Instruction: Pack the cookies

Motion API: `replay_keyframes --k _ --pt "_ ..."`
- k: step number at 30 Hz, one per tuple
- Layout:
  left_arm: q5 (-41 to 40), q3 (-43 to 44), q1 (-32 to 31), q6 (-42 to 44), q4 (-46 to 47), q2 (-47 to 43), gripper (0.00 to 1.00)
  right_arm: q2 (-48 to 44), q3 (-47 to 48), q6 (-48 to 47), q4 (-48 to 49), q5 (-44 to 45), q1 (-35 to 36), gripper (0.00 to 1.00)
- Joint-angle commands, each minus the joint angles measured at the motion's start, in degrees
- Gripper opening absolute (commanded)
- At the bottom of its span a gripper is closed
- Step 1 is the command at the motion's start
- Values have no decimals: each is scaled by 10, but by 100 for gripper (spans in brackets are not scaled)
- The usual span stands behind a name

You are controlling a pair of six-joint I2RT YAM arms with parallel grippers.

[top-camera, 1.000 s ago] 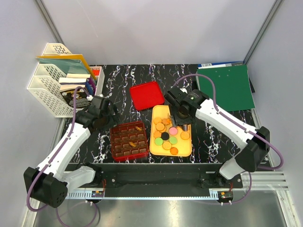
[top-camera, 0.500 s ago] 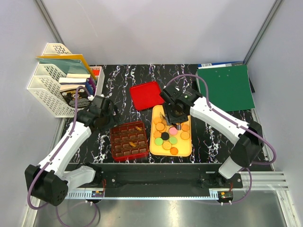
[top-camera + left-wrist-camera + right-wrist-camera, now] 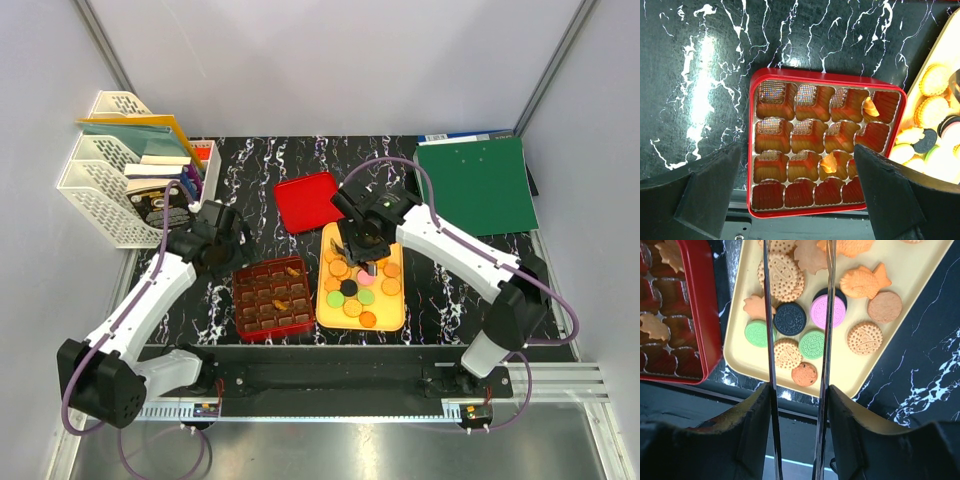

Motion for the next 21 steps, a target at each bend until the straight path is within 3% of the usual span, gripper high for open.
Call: replay_keyframes --k 1,8,21 --pt "9 9 5 11 18 2 99 -38 25 10 -26 9 17 52" --pt "15 14 5 11 23 11 99 -59 0 23 -58 0 28 51" --pt "20 8 5 8 28 10 99 -24 -41 17 -17 -5 28 50"
